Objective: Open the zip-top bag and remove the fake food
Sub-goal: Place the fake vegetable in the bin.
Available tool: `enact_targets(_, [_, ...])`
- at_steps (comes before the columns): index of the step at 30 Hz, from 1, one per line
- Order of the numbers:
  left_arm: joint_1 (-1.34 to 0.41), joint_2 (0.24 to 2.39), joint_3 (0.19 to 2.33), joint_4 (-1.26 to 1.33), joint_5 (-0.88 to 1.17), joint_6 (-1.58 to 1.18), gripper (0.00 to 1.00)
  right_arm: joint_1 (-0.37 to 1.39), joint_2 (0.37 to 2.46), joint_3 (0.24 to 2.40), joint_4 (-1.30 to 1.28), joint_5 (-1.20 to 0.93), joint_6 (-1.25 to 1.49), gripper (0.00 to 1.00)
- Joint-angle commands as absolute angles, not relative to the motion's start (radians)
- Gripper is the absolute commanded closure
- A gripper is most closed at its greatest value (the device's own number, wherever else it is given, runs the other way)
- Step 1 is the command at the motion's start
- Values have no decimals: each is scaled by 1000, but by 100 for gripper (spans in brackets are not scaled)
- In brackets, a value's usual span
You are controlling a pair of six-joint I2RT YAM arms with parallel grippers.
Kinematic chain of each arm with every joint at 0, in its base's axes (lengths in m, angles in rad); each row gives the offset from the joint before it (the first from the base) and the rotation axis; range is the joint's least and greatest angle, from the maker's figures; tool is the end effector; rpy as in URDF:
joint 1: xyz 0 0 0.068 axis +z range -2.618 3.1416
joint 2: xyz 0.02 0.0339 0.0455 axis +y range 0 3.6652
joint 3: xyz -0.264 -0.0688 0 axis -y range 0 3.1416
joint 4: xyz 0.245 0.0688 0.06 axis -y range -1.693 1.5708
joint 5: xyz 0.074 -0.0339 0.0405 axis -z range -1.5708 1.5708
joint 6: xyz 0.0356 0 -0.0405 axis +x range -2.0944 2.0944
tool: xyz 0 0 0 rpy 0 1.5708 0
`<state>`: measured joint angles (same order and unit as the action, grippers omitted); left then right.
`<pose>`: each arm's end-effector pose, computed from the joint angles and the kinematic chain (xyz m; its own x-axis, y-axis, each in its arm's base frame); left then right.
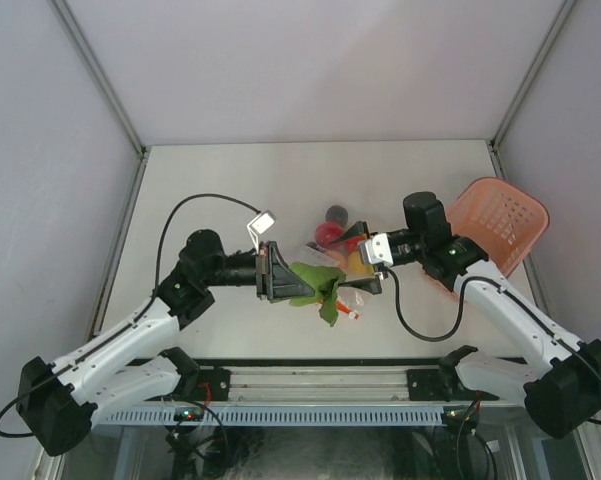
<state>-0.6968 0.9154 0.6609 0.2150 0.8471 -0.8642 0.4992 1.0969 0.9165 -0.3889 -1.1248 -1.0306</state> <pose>0.1430 -0.1545 0.3153 -0.7796 -0.0043 -0.6262 0.6257 0.0370 -0.7792 0.1835 0.1367 0.3153 0.5059 -0.1455 -0.8503 -0.8552 -0.2136 -0.4722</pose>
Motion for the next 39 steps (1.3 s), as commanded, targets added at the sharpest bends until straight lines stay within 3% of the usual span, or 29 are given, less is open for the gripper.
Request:
enact_targets(1, [-690,920,731,310,888,-880,100,512,1102,918,-340,-1184,-923,15])
enact_targets(27, [-684,1017,808,303,952,-829,100,581,1198,919,-237,-1291,-666,12])
enact_targets(39, [-655,1039,825,272,969,-803,100,587,1226,938,-225,-1220,-575,10])
